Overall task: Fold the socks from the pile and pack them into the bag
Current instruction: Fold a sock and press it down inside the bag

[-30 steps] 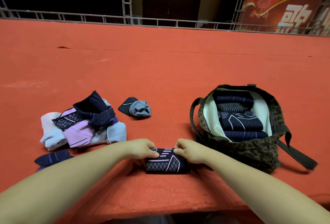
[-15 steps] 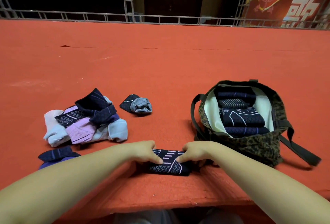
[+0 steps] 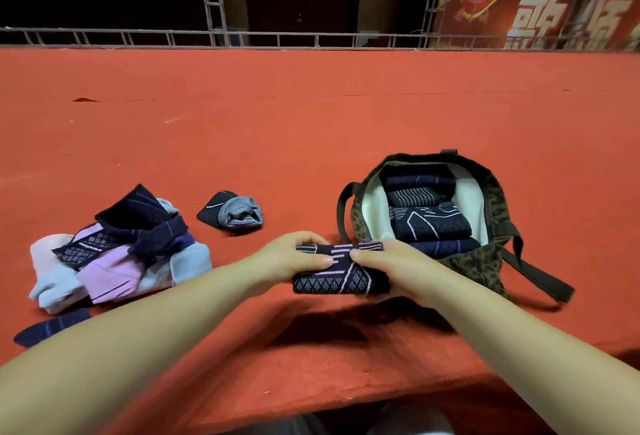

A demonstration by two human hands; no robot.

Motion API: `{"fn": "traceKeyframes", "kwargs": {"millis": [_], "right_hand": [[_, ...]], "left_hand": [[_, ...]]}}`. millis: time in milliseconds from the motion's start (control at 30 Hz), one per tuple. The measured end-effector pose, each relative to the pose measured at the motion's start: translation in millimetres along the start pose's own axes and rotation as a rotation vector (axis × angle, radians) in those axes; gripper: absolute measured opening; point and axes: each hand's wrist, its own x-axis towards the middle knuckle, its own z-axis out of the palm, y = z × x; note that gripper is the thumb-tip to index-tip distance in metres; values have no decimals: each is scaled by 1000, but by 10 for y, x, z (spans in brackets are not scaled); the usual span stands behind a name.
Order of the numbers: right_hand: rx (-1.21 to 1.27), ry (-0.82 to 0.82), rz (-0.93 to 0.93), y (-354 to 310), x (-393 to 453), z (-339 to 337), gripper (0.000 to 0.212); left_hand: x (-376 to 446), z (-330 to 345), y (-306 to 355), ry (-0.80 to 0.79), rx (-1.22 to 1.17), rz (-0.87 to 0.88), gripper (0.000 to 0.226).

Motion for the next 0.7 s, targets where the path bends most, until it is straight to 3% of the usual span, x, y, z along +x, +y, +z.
{"fn": "traceKeyframes", "kwargs": {"millis": [133, 267, 367, 433, 533, 700], "right_hand": [[-151, 7, 16, -348, -153, -607, 16], [-188, 115, 61, -546, -230, -1236, 18], [-75, 287, 73, -478, -225, -1493, 12], [-14, 367, 84, -388, -176, -1569, 9], [68, 335, 105, -242, -88, -1572, 18], [-48, 147, 174, -106, -59, -1513, 16]], "left_hand": [[203, 267, 419, 18, 5, 142, 29], [447, 688, 585, 156, -131, 209, 28], [545, 885, 450, 282, 80, 333, 30], [567, 949, 394, 171, 374, 359, 21], [570, 1131, 399, -118, 949, 416, 50], [451, 1409, 392, -349, 1211, 722, 47]]}}
